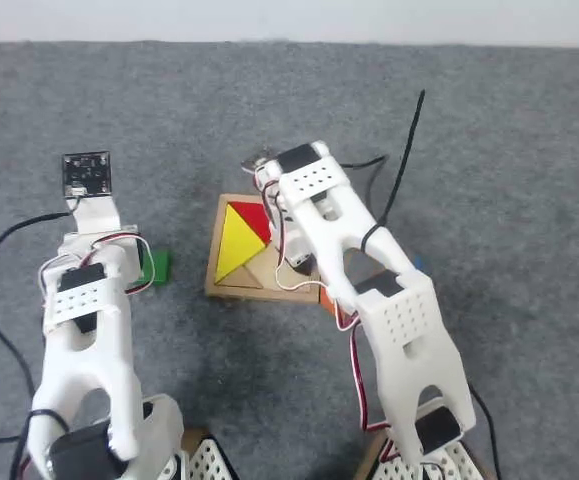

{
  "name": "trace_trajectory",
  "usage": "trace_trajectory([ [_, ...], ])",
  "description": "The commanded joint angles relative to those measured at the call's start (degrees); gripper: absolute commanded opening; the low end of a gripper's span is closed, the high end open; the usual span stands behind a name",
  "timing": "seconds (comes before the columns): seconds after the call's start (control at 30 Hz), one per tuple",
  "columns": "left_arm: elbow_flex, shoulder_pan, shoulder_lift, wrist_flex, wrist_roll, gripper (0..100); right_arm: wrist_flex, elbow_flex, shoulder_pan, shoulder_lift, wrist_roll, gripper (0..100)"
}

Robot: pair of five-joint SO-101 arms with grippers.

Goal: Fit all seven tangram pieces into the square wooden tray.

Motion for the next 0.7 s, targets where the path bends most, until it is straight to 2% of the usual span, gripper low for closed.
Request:
trace_trajectory([
  [0.0,-0.6,0.5,-1.0,-1.2,-0.8,5,-0.4,-4.0,1.3,-1.2,0.5,5.0],
  [0.67,-0.6,0.5,-1.0,-1.3,-0.8,5,6.0,-15.0,1.3,-0.6,1.0,5.4],
])
